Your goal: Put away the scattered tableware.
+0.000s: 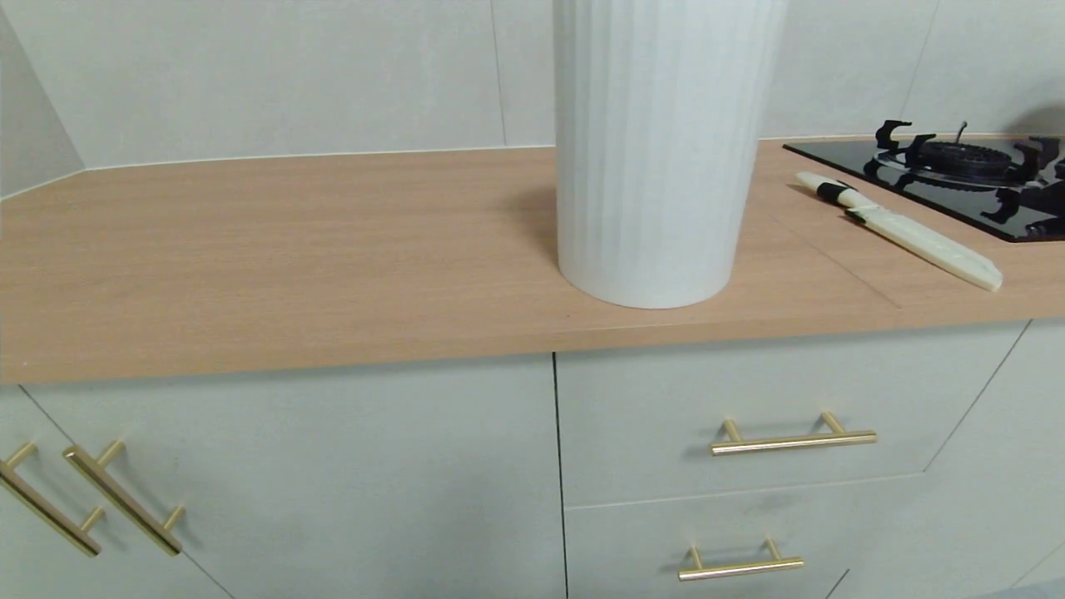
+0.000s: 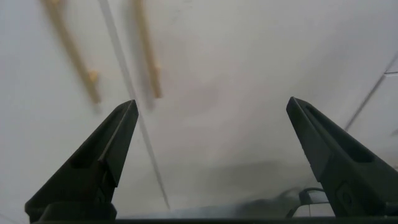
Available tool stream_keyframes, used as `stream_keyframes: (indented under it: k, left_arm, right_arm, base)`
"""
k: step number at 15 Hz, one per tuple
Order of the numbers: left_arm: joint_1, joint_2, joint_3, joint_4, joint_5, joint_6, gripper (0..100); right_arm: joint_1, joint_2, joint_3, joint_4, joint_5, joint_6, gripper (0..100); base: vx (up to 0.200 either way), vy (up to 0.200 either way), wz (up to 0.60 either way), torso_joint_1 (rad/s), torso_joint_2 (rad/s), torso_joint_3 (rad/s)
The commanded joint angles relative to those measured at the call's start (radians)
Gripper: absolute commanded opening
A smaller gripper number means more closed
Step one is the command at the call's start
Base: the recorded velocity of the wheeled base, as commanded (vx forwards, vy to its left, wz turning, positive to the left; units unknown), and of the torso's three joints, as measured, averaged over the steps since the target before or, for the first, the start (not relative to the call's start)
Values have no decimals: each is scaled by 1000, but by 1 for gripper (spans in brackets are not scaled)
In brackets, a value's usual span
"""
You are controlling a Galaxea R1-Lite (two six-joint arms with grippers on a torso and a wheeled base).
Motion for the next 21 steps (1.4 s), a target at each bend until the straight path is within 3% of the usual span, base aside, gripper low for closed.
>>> stream_keyframes:
  k: [1, 3, 9, 12, 21]
  left_arm:
    - [0, 0, 0, 0, 0, 0, 100]
    - [0, 0, 0, 0, 0, -2, 100]
    - [0, 0, 0, 0, 2, -3, 100]
    - [0, 0, 0, 0, 2, -9, 100]
    - [0, 0, 0, 0, 2, -8, 100]
  right_arm:
    - [0, 2, 0, 0, 1, -1, 100]
    - [0, 2, 0, 0, 1, -1, 100]
    - [0, 2, 0, 0, 1, -1, 100]
    - [0, 2, 0, 0, 1, -1, 100]
    - [0, 2, 2, 0, 1, -1, 100]
  base:
    - [0, -200, 0, -2, 2, 2]
    - [0, -200, 0, 0, 7, 2]
    - [0, 0, 0, 0, 0, 0]
    - [200, 0, 0, -1, -2, 2]
    - [0, 0, 0, 0, 0, 0]
